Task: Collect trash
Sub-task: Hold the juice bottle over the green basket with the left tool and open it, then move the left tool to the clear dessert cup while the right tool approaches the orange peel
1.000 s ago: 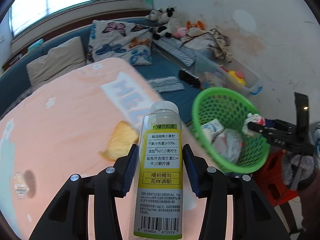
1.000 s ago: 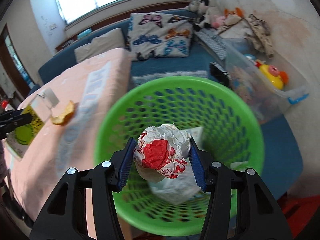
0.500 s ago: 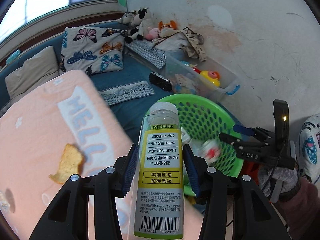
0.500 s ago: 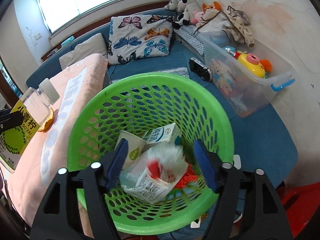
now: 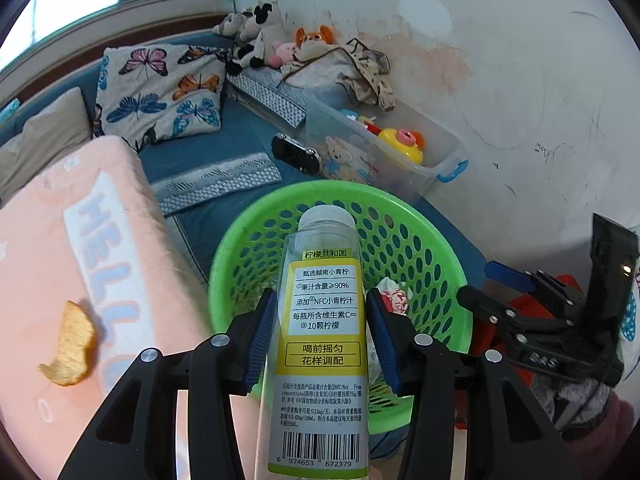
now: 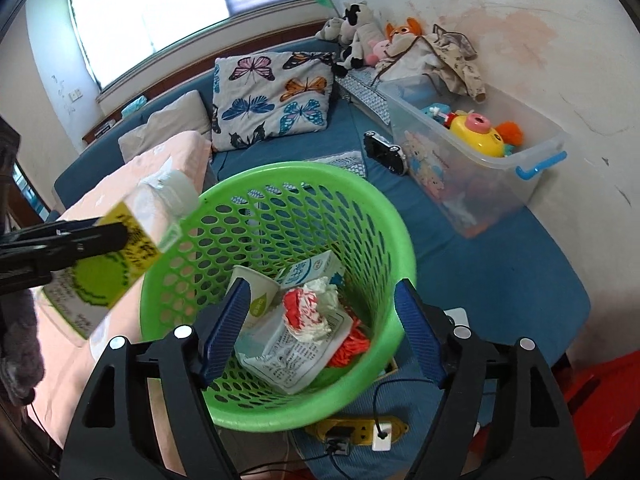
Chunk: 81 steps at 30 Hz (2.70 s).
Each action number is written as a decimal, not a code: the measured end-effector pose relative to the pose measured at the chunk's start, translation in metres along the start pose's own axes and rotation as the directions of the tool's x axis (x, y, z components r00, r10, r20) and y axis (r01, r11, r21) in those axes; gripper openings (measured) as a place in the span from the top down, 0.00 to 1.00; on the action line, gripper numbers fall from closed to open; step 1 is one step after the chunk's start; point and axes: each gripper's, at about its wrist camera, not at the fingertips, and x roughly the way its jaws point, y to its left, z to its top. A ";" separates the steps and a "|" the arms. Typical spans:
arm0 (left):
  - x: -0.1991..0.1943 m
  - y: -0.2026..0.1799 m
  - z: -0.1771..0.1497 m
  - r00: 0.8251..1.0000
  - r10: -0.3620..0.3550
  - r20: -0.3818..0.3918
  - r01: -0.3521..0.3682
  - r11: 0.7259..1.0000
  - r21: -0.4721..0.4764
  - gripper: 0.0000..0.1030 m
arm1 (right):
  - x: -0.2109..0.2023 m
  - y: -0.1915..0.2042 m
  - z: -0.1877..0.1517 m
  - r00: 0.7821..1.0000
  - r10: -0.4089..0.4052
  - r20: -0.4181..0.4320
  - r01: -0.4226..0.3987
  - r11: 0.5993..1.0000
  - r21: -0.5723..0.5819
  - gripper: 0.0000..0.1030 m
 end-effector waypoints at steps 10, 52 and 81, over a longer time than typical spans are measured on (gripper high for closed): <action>0.014 -0.012 -0.002 0.999 -0.037 0.032 0.039 0.998 -0.048 0.37 | -0.012 -0.007 -0.005 1.000 0.013 0.018 -0.014 0.999 0.031 0.27; -0.197 0.269 -0.148 0.812 0.584 -0.020 -0.507 0.687 -0.521 0.18 | 0.047 0.274 0.002 0.925 0.347 -0.153 -0.379 0.846 -0.375 0.17; -0.164 0.376 -0.180 0.801 0.580 -0.151 -0.562 0.641 -0.523 0.11 | 0.180 0.339 -0.003 0.946 0.208 -0.250 -0.315 0.776 -0.546 0.15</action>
